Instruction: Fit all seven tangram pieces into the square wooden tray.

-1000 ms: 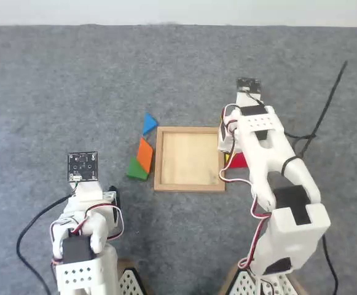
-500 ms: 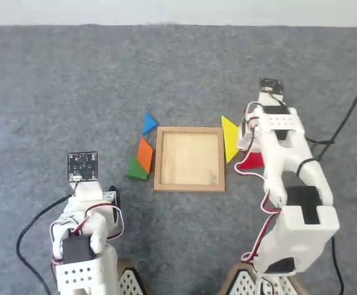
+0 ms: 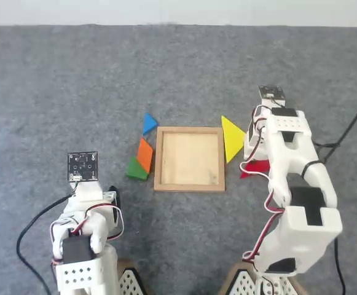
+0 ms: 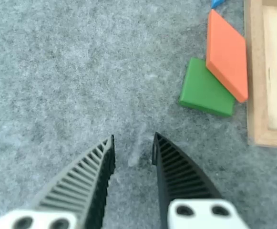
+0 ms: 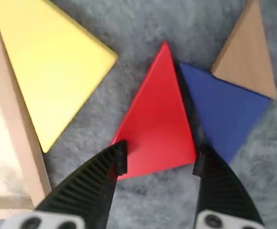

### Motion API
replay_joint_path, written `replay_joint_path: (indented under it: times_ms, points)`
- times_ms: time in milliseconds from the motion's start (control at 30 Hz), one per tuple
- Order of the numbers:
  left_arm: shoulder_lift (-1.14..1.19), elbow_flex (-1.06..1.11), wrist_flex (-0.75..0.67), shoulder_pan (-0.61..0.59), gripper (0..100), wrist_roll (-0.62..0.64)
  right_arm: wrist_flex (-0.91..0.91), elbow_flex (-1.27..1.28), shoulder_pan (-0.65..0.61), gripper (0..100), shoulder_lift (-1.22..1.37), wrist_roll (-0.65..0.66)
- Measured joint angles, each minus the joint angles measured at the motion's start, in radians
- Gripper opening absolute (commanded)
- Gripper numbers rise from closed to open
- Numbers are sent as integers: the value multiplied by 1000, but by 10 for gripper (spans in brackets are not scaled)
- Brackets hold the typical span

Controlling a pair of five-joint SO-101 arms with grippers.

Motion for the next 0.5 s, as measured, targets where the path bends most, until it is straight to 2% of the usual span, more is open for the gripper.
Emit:
replay_joint_path:
  times_ms: [133, 500]
  points:
    - [0, 0, 0, 0, 129, 0, 0, 5, 0, 282, -2, -32]
    - [0, 0, 0, 0, 129, 0, 2, 5, -55, 281, 5, -210]
